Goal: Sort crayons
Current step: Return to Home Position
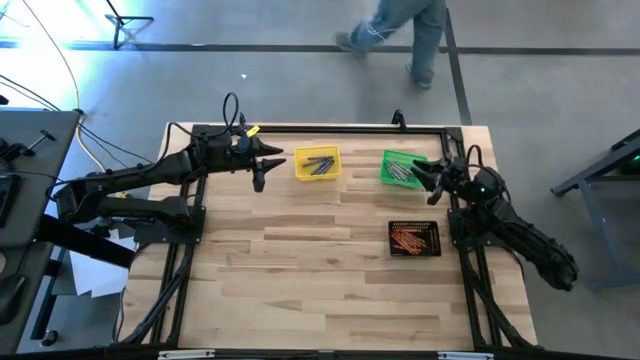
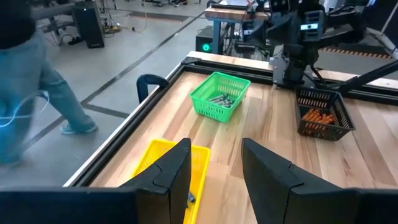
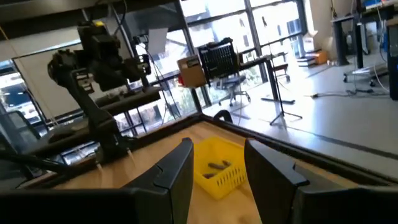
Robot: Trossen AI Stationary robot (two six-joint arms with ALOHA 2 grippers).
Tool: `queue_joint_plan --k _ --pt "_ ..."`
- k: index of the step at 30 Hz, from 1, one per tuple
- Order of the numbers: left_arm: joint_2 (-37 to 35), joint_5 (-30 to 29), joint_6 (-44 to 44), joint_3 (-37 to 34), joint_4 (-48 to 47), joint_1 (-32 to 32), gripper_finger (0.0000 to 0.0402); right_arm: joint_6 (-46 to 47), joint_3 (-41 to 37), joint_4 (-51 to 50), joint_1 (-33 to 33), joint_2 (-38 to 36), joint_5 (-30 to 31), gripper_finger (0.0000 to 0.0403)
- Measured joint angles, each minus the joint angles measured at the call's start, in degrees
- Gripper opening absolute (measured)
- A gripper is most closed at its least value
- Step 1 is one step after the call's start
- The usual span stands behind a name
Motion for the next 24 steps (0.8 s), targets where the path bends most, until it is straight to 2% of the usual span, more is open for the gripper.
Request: queue_joint_plan --k 3,16,24 --pt "0.0 -0.02 0.0 0.0 -0.07 -0.41 0.0127 0.01 0.04 2.53 0.04 0.48 0.23 0.0138" --pt "0.02 0.81 -0.48 0.04 -2.12 -2.43 0.0127 0.01 0.04 -0.06 0.09 0.27 0.2 0.0138" --pt "1.22 6.24 2.44 0.04 2.5 -5.34 0.0127 -0.01 0.04 -0.04 0.09 0.27 0.2 0.0138"
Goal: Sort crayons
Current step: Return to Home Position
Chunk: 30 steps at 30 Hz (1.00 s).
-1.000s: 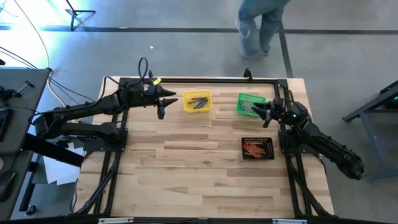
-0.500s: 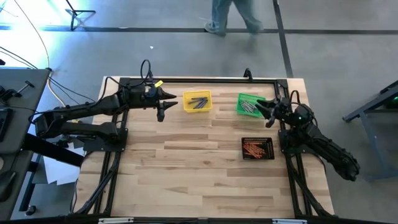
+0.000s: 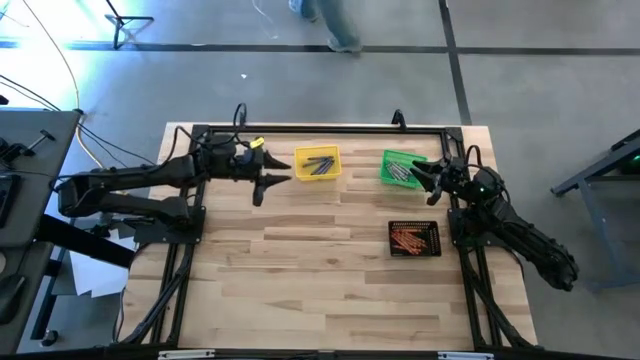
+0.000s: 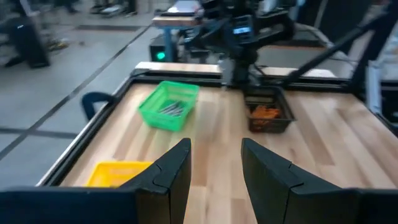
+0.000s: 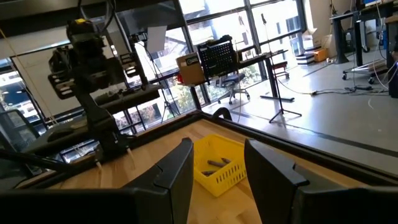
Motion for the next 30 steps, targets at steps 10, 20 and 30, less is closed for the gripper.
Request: queue_joint_plan --k 10,20,30 --pt "3.79 1.72 4.09 -8.39 9.13 -3.66 0.0127 -0.01 0.0 0.0 0.0 0.0 0.0 0.0138" --pt "3.98 1.72 4.35 -18.82 16.39 -3.7 0.0127 0.01 0.0 0.0 0.0 0.0 -0.01 0.0138" --pt "-9.44 1.68 0.05 -34.81 27.31 -4.03 0.0127 0.01 0.0 0.0 0.0 0.01 -0.01 0.0138"
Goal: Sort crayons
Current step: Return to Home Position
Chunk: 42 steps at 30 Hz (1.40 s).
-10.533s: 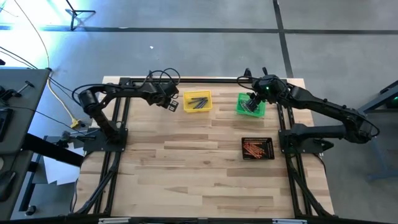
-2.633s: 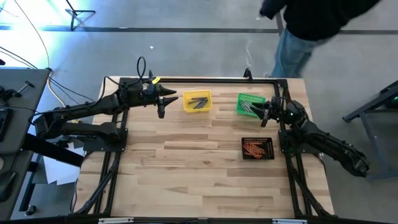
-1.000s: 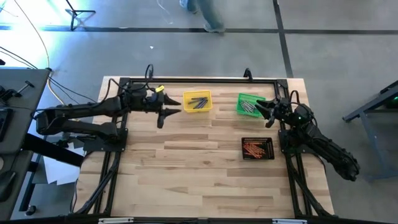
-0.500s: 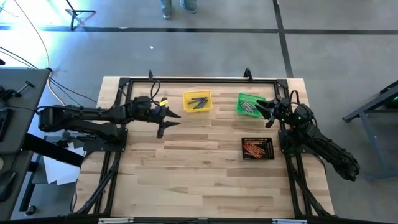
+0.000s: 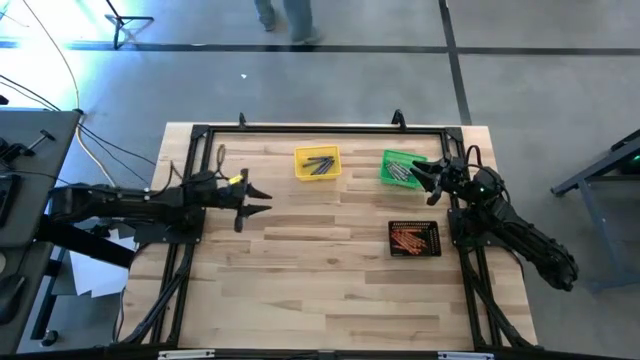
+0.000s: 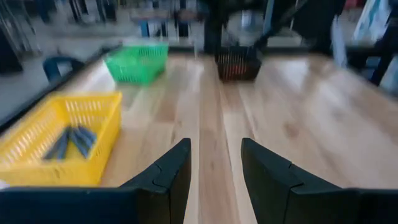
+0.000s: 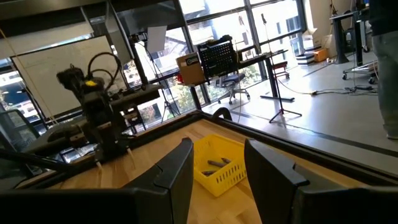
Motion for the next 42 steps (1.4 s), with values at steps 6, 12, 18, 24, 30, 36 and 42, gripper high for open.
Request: queue_joint_plan --k 6,12,18,24,30,36,42 --pt "-10.21 -2.22 -3.87 -2.74 -2.36 0.0 0.0127 -0.02 0.0 0.0 0.0 0.01 -0.01 0.0138" --pt "-17.62 -3.37 -5.97 -2.67 -8.82 0.0 0.0127 -0.02 0.0 0.0 0.0 0.0 -0.01 0.0138" --pt "-23.59 -3.43 -7.8 -2.7 -14.75 0.0 0.0127 -0.01 0.0 -0.01 0.0 0.01 -0.01 0.0138" --pt "-29.99 -3.43 -12.5 -2.67 -15.01 0.0 0.0127 0.0 0.0 -0.02 0.0 0.01 -0.01 0.0138" --pt "-34.43 -3.44 -12.71 -2.67 -15.3 0.18 0.0127 -0.02 0.02 -0.02 0.0 0.01 -0.01 0.0138" --pt "-35.6 -3.34 -16.67 -2.67 -18.42 0.22 0.0127 -0.02 0.02 -0.02 0.0 0.0 -0.01 0.0138" --pt "-39.7 -3.41 -17.03 -2.67 -21.04 0.22 0.0127 0.0 0.02 -0.02 -0.02 0.01 -0.01 0.0138"
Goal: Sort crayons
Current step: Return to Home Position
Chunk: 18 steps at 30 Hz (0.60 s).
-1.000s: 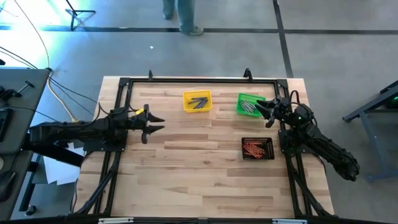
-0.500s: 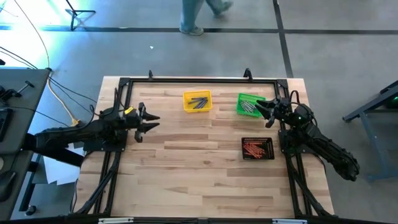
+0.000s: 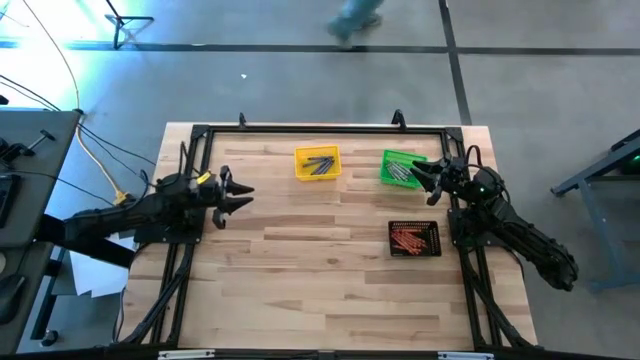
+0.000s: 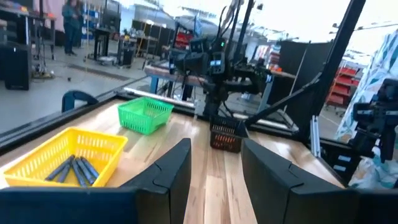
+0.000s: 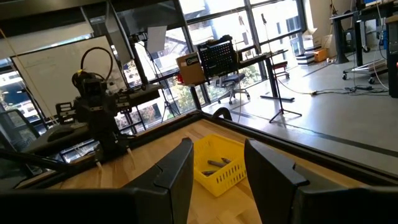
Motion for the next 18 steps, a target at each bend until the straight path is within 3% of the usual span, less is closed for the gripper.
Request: queue_joint_plan --k 6,18 --pt "-7.09 -0.01 0.02 0.0 -0.86 0.04 0.0127 0.0 0.0 0.0 0.02 0.0 0.01 0.0138" --pt "-6.93 0.06 0.02 0.02 0.29 7.16 0.0127 -0.02 0.02 -1.38 0.01 0.04 0.02 0.0138"
